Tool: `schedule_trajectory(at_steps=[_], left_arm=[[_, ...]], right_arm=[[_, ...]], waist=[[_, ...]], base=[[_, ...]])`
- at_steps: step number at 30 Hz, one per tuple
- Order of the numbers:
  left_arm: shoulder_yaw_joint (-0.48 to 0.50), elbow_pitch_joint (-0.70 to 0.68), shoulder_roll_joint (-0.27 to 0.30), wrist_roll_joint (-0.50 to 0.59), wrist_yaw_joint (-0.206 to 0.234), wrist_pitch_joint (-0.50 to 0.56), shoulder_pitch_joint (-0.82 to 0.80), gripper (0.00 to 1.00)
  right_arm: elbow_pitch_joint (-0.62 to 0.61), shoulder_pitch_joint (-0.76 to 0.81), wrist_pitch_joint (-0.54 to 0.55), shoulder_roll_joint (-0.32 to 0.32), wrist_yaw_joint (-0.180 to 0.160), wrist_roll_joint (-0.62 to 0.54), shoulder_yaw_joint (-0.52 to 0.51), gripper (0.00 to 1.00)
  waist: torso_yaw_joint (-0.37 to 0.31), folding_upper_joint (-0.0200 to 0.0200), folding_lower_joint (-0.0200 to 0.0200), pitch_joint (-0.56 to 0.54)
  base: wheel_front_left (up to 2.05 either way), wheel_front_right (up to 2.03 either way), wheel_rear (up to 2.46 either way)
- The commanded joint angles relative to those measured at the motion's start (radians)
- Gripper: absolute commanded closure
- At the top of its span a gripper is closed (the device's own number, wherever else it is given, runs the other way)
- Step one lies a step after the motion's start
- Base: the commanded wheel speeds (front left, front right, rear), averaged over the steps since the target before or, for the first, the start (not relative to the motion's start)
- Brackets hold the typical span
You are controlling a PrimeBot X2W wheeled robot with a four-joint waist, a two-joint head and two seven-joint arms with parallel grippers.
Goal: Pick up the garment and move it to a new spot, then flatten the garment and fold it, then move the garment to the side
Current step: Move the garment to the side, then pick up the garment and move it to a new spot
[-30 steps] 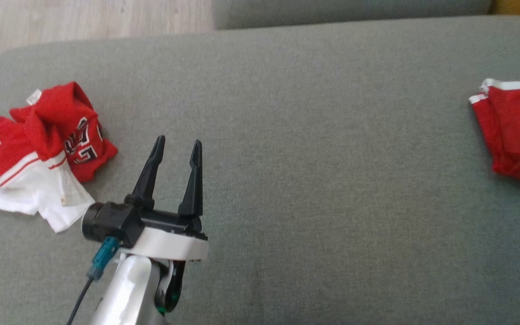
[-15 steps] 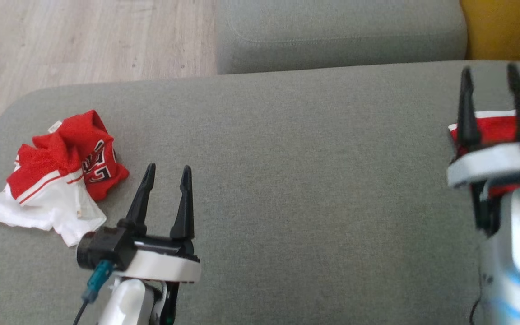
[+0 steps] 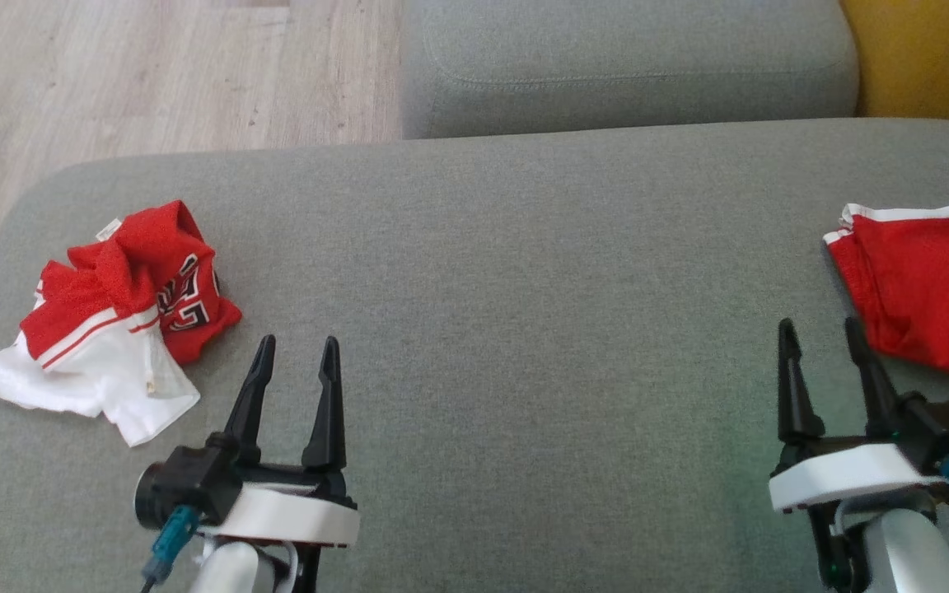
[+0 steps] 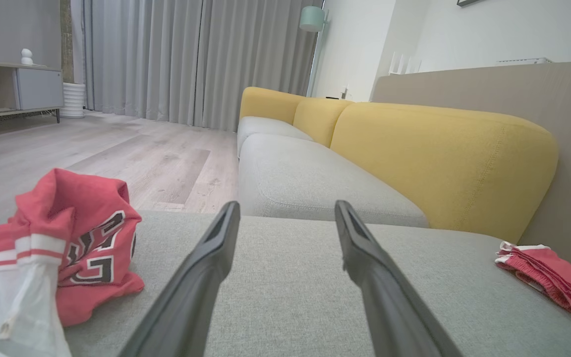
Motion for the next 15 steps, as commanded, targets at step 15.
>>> schedule_trajectory(at_steps=[15], left_arm=[[0.033, -0.040, 0.004, -0.016, 0.016, -0.006, -0.028, 0.00]], right_arm=[[-0.091, -0.011, -0.014, -0.002, 0.002, 0.009, 0.036, 0.00]], waist=[[-0.002, 0.0000, 0.0000, 0.008]], base=[[0.00, 0.00, 0.00]])
